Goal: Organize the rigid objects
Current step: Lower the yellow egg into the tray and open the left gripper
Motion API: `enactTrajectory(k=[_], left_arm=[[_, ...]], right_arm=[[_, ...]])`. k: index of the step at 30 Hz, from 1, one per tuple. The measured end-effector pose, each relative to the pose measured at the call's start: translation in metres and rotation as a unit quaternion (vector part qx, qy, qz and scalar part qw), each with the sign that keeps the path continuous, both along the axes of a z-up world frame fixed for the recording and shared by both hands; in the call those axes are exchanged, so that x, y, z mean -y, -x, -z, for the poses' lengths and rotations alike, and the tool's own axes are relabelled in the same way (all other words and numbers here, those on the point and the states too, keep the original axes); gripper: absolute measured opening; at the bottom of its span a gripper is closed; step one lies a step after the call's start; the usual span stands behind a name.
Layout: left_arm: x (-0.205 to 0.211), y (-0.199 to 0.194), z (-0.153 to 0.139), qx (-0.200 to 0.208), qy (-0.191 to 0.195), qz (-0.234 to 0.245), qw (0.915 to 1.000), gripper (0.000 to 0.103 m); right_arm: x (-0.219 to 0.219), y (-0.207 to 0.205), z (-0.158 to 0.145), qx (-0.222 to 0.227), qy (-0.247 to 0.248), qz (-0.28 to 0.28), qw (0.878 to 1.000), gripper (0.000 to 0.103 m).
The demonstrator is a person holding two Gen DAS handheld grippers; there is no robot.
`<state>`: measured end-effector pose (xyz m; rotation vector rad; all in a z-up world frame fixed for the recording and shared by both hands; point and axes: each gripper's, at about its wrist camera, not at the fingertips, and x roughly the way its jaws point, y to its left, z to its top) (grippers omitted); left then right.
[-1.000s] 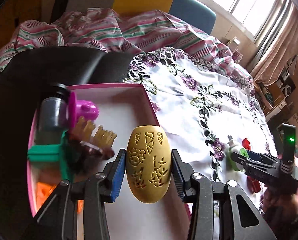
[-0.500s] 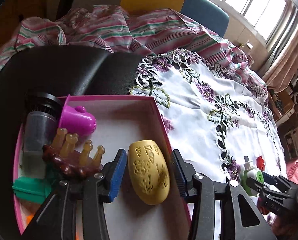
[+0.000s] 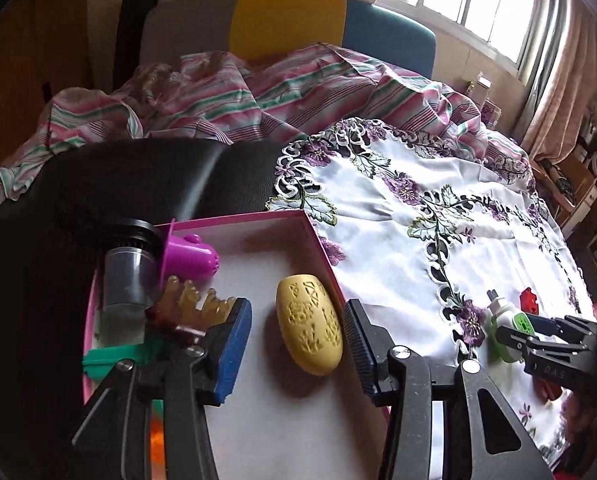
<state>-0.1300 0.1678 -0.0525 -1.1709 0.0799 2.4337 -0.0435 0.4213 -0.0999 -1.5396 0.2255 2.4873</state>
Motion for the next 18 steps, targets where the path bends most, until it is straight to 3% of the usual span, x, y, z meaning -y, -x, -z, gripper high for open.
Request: enactTrajectory(k=[7, 18], left_arm=[[0.013, -0.036, -0.015, -0.027, 0.015, -0.006, 0.9995, 0.05], [0.04, -0.073, -0.027, -0.034, 0.016, -0.024, 0.999, 0.05]], right_arm=[[0.002, 0.0, 0.0, 0.0, -0.006, -0.002, 1.0, 0.053], [0.006, -0.001, 0.0, -0.003, -0.02, -0.009, 1.0, 0.053]])
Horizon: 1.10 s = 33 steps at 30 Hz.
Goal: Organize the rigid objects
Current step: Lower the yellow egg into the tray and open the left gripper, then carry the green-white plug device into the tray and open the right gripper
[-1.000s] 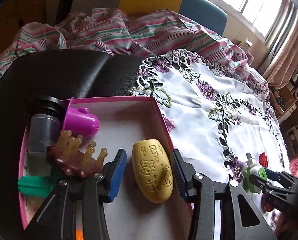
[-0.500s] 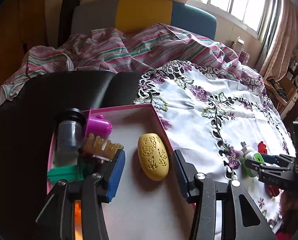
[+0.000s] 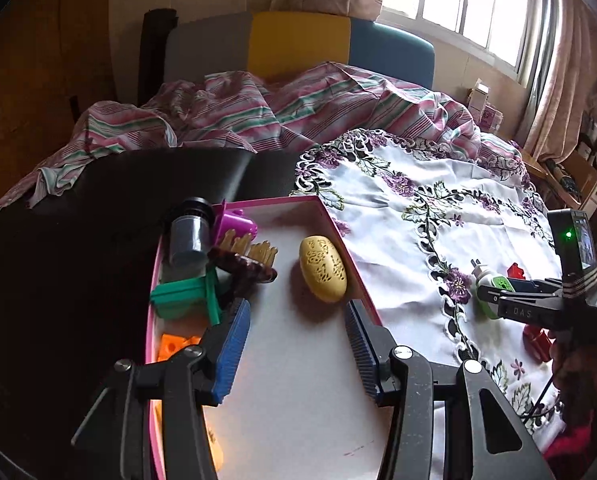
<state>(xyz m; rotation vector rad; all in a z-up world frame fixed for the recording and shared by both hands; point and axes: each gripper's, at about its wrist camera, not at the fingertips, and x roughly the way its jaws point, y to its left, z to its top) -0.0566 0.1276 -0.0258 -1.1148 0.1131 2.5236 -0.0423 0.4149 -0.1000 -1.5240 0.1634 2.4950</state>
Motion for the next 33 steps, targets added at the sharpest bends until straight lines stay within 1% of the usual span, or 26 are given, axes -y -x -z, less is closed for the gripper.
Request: enactTrajectory(k=[11, 33], left_arm=[[0.029, -0.012, 0.003, 0.007, 0.0, -0.024, 0.9997, 0.05], [0.089, -0.017, 0.028, 0.029, 0.016, -0.084, 0.996, 0.05]], right_arm=[[0.004, -0.001, 0.001, -0.001, -0.012, -0.003, 1.0, 0.053], [0.006, -0.001, 0.0, -0.003, -0.023, -0.004, 1.0, 0.053]])
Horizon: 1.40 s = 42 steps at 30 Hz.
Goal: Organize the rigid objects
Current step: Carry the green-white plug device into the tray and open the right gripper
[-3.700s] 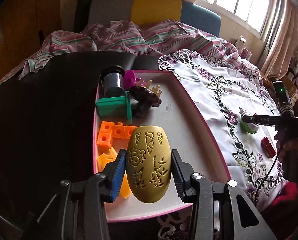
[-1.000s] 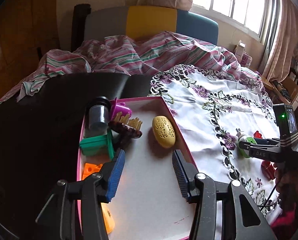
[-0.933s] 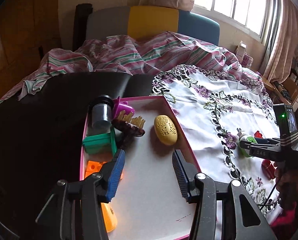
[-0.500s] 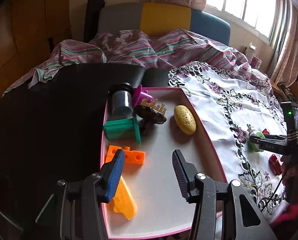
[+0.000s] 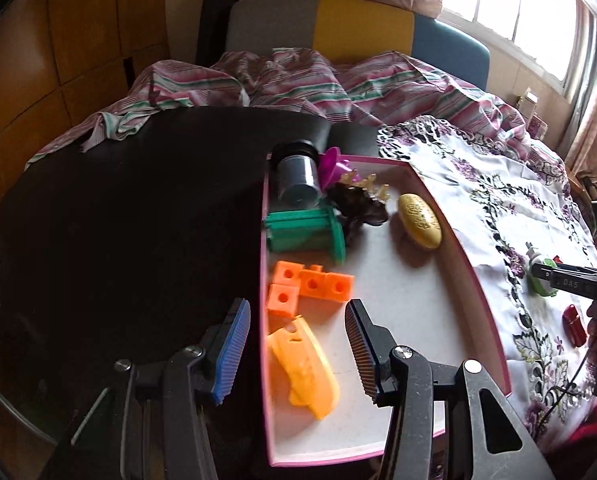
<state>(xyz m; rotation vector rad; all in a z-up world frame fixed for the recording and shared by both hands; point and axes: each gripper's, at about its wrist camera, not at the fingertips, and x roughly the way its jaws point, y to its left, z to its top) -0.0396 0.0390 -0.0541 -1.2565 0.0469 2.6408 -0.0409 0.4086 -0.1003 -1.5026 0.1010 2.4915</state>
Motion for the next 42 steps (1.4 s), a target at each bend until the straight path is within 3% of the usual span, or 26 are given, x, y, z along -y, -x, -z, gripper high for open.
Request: enactTrajectory(k=[11, 20, 25, 30, 36, 42], left_arm=[[0.037, -0.005, 0.003, 0.003, -0.004, -0.039, 0.9992, 0.05], [0.04, -0.008, 0.005, 0.005, -0.005, -0.032, 0.9995, 0.05], [0.038, -0.009, 0.004, 0.002, -0.011, -0.028, 0.9996, 0.05], [0.04, -0.01, 0.002, 0.001, -0.016, -0.028, 0.9995, 0.05], [0.047, -0.01, 0.003, 0.003, -0.021, -0.036, 0.9991, 0.05], [0.05, -0.011, 0.004, 0.004, -0.026, -0.038, 0.9989, 0.05]], right_arm=[[0.001, 0.001, -0.001, -0.001, 0.021, 0.0, 1.0, 0.052], [0.021, -0.002, -0.017, -0.018, 0.049, -0.014, 0.999, 0.052], [0.064, -0.004, -0.048, -0.054, 0.06, -0.069, 0.994, 0.052], [0.132, 0.001, -0.068, -0.075, 0.074, -0.156, 0.982, 0.052], [0.204, 0.021, -0.05, -0.049, 0.087, -0.228, 0.969, 0.052], [0.226, 0.059, -0.011, -0.007, 0.089, -0.217, 0.972, 0.052]])
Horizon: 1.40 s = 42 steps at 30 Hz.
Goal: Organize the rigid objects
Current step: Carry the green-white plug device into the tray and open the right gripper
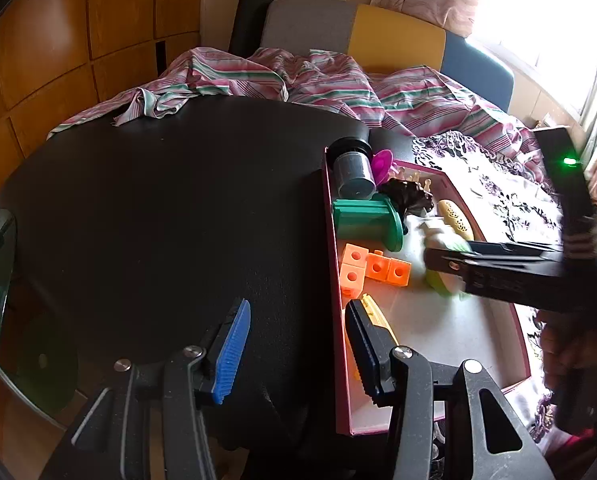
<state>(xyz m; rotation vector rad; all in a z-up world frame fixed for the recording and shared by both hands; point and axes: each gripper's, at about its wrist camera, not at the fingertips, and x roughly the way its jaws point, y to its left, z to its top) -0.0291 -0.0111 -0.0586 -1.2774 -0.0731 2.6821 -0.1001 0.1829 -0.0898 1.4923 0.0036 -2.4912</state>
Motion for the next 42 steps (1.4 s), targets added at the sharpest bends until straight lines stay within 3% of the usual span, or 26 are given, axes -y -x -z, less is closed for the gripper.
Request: enactTrajectory(k=[42], left_arm=[[-0.003, -0.011, -0.006, -0.015, 0.016, 0.001, 0.9998, 0.051]], right_arm=[[-0.002, 0.005, 0.001, -0.003, 0.024, 0.047, 0.999, 0.053]])
